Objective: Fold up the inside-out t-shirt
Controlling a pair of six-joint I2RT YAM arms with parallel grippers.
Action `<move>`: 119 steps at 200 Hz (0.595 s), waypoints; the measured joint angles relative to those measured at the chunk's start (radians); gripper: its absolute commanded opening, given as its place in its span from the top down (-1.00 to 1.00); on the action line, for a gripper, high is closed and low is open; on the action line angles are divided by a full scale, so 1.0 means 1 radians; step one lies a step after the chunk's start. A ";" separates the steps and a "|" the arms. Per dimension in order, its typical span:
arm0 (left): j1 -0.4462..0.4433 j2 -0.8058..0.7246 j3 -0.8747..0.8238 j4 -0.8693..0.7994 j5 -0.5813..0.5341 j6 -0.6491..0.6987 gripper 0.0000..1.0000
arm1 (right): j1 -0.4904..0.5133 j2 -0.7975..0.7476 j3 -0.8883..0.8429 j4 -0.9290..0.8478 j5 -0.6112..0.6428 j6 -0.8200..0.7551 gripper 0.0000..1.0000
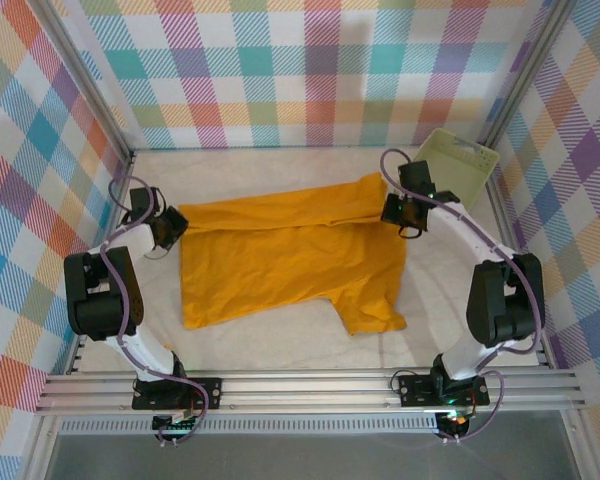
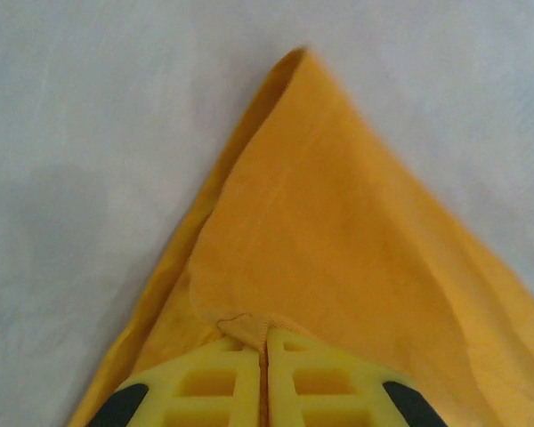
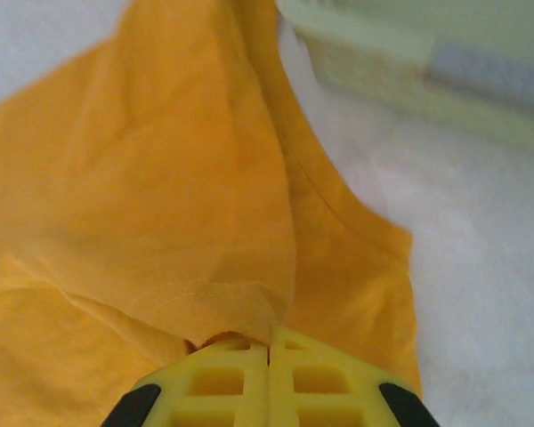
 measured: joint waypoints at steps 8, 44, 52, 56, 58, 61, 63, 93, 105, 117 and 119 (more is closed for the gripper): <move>0.000 -0.007 -0.032 0.005 -0.002 -0.010 0.68 | 0.000 -0.023 -0.042 0.003 0.004 0.018 1.00; 0.000 -0.044 -0.138 0.026 -0.038 -0.056 0.33 | 0.000 -0.108 -0.167 0.024 0.030 0.077 0.50; 0.000 -0.053 -0.152 0.026 -0.050 -0.069 0.21 | 0.000 -0.119 -0.183 0.026 0.031 0.079 0.32; 0.000 -0.059 -0.157 0.024 -0.057 -0.070 0.14 | 0.000 -0.123 -0.188 0.026 0.034 0.082 0.24; 0.000 -0.063 -0.160 0.023 -0.062 -0.072 0.11 | 0.000 -0.125 -0.190 0.026 0.033 0.083 0.21; 0.000 -0.068 -0.164 0.021 -0.067 -0.080 0.06 | 0.000 -0.127 -0.193 0.026 0.034 0.077 0.17; 0.000 -0.074 -0.166 0.018 -0.072 -0.077 0.03 | 0.000 -0.129 -0.195 0.026 0.035 0.085 0.16; 0.000 -0.233 -0.182 -0.060 -0.171 -0.102 -0.15 | 0.000 -0.187 -0.198 0.013 0.046 0.069 -0.02; -0.002 -0.325 -0.181 -0.078 -0.206 -0.099 -0.17 | 0.000 -0.222 -0.192 0.005 0.048 0.061 -0.04; -0.007 -0.387 -0.163 -0.097 -0.227 -0.091 -0.18 | 0.000 -0.242 -0.177 0.003 0.044 0.050 -0.05; -0.008 -0.390 -0.159 -0.101 -0.230 -0.089 -0.19 | 0.000 -0.243 -0.173 0.003 0.043 0.050 -0.04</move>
